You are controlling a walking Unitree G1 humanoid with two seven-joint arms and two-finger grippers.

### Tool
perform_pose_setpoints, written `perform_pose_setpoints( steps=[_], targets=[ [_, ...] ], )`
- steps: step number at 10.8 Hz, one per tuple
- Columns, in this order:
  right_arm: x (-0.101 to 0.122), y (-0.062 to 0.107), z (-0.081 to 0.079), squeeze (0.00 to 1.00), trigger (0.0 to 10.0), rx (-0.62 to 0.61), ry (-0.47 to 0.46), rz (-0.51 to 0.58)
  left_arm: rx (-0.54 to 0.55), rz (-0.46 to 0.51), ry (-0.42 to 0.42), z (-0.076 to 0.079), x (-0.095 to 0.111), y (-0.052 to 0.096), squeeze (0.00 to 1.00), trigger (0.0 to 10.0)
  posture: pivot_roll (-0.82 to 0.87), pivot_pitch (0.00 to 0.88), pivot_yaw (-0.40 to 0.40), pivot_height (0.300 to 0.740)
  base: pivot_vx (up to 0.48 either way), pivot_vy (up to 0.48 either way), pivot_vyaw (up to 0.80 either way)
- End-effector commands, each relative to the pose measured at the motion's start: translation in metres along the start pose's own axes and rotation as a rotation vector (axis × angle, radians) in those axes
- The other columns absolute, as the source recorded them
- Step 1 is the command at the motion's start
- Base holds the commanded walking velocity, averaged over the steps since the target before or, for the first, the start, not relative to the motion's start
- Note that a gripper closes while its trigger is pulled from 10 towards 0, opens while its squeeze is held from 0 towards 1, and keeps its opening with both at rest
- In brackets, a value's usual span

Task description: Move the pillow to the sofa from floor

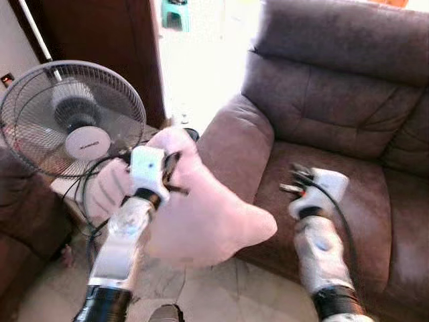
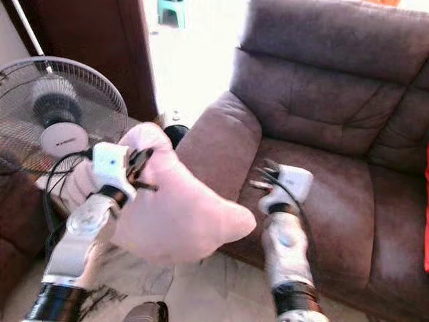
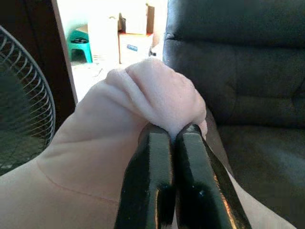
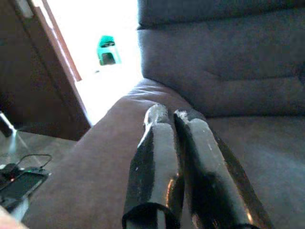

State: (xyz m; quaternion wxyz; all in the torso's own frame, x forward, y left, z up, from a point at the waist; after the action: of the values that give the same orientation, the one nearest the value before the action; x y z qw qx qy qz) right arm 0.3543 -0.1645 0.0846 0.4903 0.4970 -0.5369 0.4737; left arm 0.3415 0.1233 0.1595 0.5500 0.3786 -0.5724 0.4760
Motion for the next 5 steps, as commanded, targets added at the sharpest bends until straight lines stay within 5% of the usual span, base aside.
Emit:
perform_pose_setpoints(
  steps=[1,5],
  targets=[
    [-0.0003,0.0006,0.0060,0.00,10.0,-0.020,0.002,-0.001,-0.035,0.101,-0.042,0.0086,0.0237,-0.0051,0.00,10.0,0.11,0.049,-0.044,0.740,0.000,0.000,-0.62],
    [-0.0016,0.0028,0.0141,0.00,10.0,-0.035,0.026,-0.009,-0.024,0.108,-0.036,0.0079,0.0223,-0.0049,0.00,10.0,0.10,0.060,-0.051,0.740,0.000,0.000,-0.61]
  ],
)
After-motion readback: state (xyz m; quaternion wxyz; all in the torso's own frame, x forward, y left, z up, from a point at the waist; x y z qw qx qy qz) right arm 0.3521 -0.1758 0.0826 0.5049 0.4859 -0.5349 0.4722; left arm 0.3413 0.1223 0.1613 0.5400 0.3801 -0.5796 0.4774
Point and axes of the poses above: a point about 5 cm out from each wrist's last joint towards the gripper, its own y axis pointing back from the gripper into the wrist, its own x axis along the axis of the wrist's last joint, z = x × y, the point moved 4 cm from there along -y, pointing out of the wrist towards the gripper, and after that the axes turned 6 degrees about y, right-handed, at the moved point
